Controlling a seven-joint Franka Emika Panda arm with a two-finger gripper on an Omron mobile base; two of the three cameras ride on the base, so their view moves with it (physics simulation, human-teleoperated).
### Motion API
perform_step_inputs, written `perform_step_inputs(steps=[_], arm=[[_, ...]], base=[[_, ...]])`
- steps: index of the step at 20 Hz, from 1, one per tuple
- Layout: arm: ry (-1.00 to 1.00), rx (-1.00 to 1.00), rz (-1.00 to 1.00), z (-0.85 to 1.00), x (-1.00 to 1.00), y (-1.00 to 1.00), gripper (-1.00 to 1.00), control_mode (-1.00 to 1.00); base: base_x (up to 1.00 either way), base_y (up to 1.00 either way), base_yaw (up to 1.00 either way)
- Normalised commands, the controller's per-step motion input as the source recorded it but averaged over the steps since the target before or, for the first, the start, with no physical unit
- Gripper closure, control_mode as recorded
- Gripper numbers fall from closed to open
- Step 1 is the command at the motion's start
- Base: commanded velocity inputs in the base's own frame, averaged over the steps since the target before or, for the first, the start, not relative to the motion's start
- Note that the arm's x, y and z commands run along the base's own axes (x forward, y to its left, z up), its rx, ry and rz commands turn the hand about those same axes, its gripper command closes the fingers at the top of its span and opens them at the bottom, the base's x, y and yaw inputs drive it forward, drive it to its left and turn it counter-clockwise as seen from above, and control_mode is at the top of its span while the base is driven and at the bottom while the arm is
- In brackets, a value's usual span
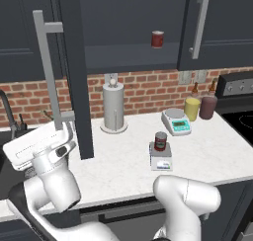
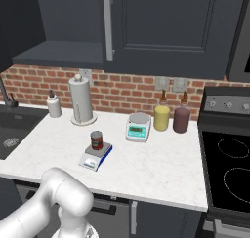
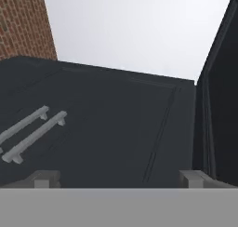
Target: Pick the canned food and place it on the digital scale for weighing, and close the cabinet.
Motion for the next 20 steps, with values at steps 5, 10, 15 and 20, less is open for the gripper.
perform_step_inputs(steps=[5, 10, 15, 20], arm=[[-0.46, 0.32, -0.30, 0.00, -0.02, -0.43, -1.00, -1.00], [-0.34, 0.50, -0.30, 0.00, -0.22, -0.36, -1.00, -1.00], [-0.34, 0.42, -0.27, 0.26, -0.32, -0.37, -1.00, -1.00], [-0.02, 0.38, -0.25, 0.35, 0.00, -0.62, -1.00, -1.00]], base=[[0.00, 0.00, 0.00], [0.00, 0.00, 0.00], [0.00, 0.00, 0.00], [0.00, 0.00, 0.00]])
